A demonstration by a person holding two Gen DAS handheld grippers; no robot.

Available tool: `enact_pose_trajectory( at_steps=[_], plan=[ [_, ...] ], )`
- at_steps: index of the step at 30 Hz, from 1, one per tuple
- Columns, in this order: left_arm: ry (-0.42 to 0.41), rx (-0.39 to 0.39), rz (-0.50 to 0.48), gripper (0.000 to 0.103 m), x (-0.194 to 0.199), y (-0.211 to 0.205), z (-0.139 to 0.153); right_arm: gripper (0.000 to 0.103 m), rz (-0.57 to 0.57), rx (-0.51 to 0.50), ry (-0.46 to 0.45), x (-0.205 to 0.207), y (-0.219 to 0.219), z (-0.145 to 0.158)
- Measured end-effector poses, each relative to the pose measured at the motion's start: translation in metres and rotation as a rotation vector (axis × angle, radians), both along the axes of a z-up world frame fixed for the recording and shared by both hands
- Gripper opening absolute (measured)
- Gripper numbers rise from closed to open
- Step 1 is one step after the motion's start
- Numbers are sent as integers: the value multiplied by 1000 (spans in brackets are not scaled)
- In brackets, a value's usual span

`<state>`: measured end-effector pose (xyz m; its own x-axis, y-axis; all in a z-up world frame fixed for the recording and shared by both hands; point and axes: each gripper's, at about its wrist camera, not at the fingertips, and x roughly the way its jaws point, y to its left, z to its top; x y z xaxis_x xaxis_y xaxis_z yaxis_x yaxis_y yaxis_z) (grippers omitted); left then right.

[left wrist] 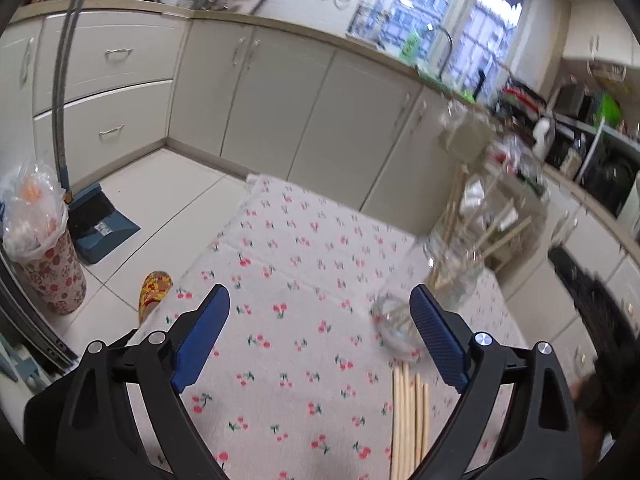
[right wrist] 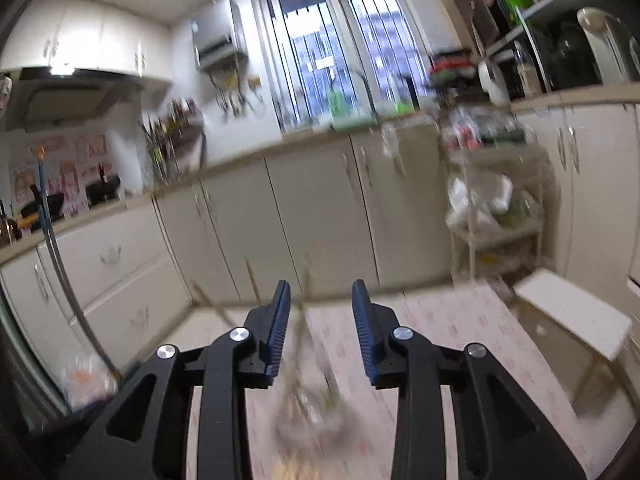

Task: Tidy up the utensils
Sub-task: 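Lower both grippers to the stick pile and close each on a stick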

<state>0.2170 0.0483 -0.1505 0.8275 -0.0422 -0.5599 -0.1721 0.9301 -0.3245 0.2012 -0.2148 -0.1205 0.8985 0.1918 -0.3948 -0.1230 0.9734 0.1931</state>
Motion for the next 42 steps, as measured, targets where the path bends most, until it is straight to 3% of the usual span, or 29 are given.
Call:
enact_pose_trajectory(
  at_steps=[6, 16, 22, 25, 31, 33, 42],
  plan=[
    [107, 53, -66, 88, -4, -19, -12, 32, 74, -64, 354, -11, 4, -65],
    [212, 125, -135, 88, -2, -33, -30, 32, 163, -151, 505, -8, 30, -96],
    [252, 147, -170, 88, 2, -47, -42, 33, 190, -222, 499, -9, 39, -98],
    [260, 162, -181, 88, 4, -53, -43, 34, 205, -200, 511, -10, 38, -100],
    [281, 182, -199, 88, 6, -60, -46, 33, 162, -263, 527, -4, 30, -99],
    [289, 200, -212, 88, 8, -64, -47, 28, 129, -250, 531, -2, 19, -98],
    [340, 299, -257, 88, 21, -87, -61, 26, 103, -226, 520, 0, 5, -98]
  ],
)
